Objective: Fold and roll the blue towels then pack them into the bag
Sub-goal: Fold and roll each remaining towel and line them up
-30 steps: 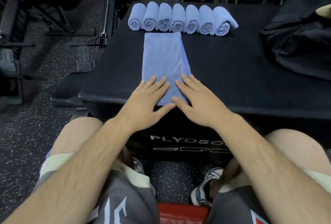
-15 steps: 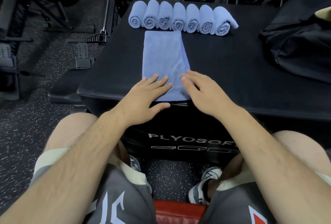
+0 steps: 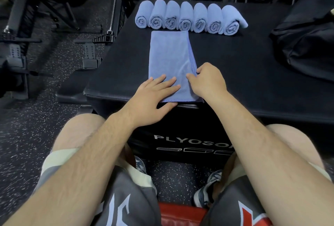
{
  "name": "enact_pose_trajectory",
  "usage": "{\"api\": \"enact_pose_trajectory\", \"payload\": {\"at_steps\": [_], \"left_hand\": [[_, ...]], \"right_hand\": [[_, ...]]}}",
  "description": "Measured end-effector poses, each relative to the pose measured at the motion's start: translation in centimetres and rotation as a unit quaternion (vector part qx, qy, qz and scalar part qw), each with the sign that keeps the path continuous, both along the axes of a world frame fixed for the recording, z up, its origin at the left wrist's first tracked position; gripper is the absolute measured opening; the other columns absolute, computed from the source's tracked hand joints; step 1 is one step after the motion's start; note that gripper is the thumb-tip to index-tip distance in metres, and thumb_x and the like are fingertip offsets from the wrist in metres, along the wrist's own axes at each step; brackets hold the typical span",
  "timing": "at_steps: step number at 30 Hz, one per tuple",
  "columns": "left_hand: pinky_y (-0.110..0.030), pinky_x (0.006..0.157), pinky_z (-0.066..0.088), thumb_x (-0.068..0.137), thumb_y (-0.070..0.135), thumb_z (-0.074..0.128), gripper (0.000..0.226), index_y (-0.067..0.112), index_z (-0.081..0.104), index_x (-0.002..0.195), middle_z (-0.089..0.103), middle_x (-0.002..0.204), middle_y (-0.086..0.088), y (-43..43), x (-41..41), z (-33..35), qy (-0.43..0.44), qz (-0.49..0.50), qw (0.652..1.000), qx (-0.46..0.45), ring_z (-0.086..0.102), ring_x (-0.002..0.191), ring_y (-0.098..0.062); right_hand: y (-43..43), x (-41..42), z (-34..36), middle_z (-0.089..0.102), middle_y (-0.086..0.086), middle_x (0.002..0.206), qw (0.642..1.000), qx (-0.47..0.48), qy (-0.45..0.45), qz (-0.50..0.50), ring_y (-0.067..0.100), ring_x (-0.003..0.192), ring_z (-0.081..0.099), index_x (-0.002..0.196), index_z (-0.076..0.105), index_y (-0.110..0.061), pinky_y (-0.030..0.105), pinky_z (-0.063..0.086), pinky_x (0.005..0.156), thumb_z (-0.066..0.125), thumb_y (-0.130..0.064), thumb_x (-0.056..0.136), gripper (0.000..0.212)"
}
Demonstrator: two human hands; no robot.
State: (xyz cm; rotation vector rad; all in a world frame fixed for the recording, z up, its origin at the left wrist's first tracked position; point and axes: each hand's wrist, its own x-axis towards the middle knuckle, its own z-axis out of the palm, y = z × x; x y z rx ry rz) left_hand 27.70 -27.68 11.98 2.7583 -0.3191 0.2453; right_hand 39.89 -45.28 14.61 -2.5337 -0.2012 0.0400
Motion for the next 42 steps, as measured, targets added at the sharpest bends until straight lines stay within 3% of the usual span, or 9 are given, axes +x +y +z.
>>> {"api": "enact_pose_trajectory", "payload": {"at_steps": [3,7,12,18,23,28,33,38,42], "left_hand": [[-0.042,0.127,0.011,0.097,0.059,0.043,0.06,0.036,0.043,0.153,0.031,0.163,0.015,-0.1,0.1,0.0,-0.002,0.004,1.0,-0.006,0.016,0.155,-0.012],[-0.042,0.126,0.013,0.095,0.061,0.042,0.061,0.037,0.045,0.151,0.033,0.162,0.016,-0.1,0.3,0.1,-0.009,0.007,1.0,-0.01,0.018,0.154,-0.012],[-0.044,0.125,0.016,0.095,0.06,0.045,0.06,0.038,0.046,0.15,0.035,0.161,0.016,0.0,0.3,0.1,-0.013,0.01,1.0,-0.008,0.02,0.154,-0.012],[-0.041,0.125,0.013,0.096,0.055,0.05,0.057,0.036,0.047,0.15,0.034,0.161,0.015,-0.1,0.2,0.0,-0.014,0.012,1.0,-0.013,0.019,0.154,-0.011],[-0.043,0.125,0.014,0.097,0.054,0.051,0.056,0.035,0.048,0.15,0.033,0.162,0.016,-0.2,0.1,0.0,-0.013,0.01,1.0,-0.013,0.019,0.154,-0.011],[-0.042,0.125,0.014,0.098,0.051,0.056,0.054,0.036,0.047,0.15,0.033,0.162,0.016,-0.2,0.1,0.2,-0.014,0.009,1.0,-0.01,0.018,0.154,-0.01],[-0.044,0.123,0.026,0.095,0.061,0.048,0.063,0.031,0.048,0.15,0.035,0.162,0.008,0.4,0.1,0.3,-0.019,0.001,1.0,0.003,0.023,0.154,-0.018],[-0.04,0.128,0.009,0.099,0.065,0.033,0.078,0.021,0.022,0.162,0.011,0.169,0.007,0.4,-0.5,0.3,0.036,0.02,0.998,0.052,0.001,0.157,-0.02],[-0.038,0.128,0.011,0.1,0.059,0.032,0.074,0.018,0.023,0.161,0.013,0.169,0.004,0.7,-1.0,0.3,0.026,0.004,0.998,0.057,0.004,0.157,-0.018]], "right_hand": [[0.1,0.3,-0.1,0.032,-0.004,0.062,1.0,-0.026,0.0,-0.011,0.018,0.051,0.033,0.066,0.031,-0.022,0.029,0.025,0.047,0.061,-0.045,0.094,0.047],[0.0,0.2,0.1,0.035,-0.004,0.057,1.0,0.007,-0.001,0.011,0.019,0.052,0.034,0.061,0.035,-0.021,0.03,0.033,0.051,0.061,-0.036,0.093,0.044],[-0.2,-0.6,0.0,0.063,0.0,0.097,0.997,0.068,-0.028,0.025,0.02,0.085,0.06,0.095,0.059,-0.015,0.037,0.051,0.074,0.056,-0.032,0.097,0.017],[-0.3,-1.2,1.5,0.057,-0.008,0.09,0.989,0.143,0.028,0.02,0.011,0.082,0.059,0.11,0.05,-0.014,0.03,0.048,0.071,0.057,-0.046,0.095,0.036],[0.1,-1.2,1.9,0.054,-0.01,0.091,0.993,0.087,0.077,0.031,0.014,0.088,0.058,0.117,0.044,-0.017,0.049,0.044,0.104,0.055,-0.053,0.095,0.044],[-0.2,-1.3,1.4,0.061,-0.009,0.09,0.987,0.152,0.05,0.017,0.014,0.087,0.062,0.115,0.04,-0.024,0.046,0.049,0.096,0.059,-0.036,0.094,0.03],[-1.0,-1.2,0.4,0.056,0.0,0.107,0.998,0.02,-0.043,0.028,0.024,0.091,0.059,0.12,0.05,-0.024,0.045,0.051,0.085,0.056,-0.031,0.099,0.023],[-1.4,-2.1,-0.3,0.02,-0.001,0.166,0.953,-0.1,-0.148,0.243,0.022,0.153,0.018,0.156,0.035,-0.029,0.046,0.021,0.12,0.035,-0.041,0.108,0.05],[-2.4,-2.7,-1.5,0.0,-0.006,0.171,0.933,-0.17,-0.071,0.31,0.014,0.157,-0.007,0.163,0.013,-0.028,0.045,0.005,0.127,0.016,-0.051,0.109,0.059]]}}
